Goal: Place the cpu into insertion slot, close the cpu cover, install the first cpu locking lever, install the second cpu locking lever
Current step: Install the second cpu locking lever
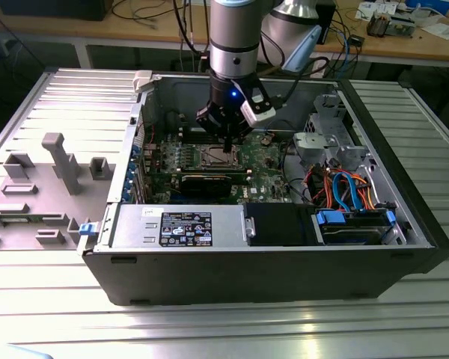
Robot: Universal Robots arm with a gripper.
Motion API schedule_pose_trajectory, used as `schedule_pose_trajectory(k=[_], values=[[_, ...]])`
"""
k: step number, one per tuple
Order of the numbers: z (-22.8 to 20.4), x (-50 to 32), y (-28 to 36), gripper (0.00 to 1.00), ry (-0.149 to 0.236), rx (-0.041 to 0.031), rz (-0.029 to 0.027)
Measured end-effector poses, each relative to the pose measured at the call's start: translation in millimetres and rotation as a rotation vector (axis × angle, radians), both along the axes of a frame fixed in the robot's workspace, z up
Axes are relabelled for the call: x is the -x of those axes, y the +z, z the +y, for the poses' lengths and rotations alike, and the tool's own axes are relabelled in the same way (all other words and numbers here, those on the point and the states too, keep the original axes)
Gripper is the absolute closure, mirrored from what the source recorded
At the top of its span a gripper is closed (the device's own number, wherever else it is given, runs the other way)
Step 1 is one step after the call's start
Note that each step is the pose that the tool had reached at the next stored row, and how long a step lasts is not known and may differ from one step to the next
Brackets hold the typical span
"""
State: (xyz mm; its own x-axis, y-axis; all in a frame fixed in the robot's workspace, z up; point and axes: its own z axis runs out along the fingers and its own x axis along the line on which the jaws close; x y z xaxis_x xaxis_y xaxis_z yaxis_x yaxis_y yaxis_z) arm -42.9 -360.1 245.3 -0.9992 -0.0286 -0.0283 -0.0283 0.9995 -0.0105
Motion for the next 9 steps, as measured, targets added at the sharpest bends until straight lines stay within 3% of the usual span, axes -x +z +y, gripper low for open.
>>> schedule_pose_trajectory(k=[9], values=[[-0.8, 0.0, 0.0, 0.89, 0.000, 0.0001, 0.0000]])
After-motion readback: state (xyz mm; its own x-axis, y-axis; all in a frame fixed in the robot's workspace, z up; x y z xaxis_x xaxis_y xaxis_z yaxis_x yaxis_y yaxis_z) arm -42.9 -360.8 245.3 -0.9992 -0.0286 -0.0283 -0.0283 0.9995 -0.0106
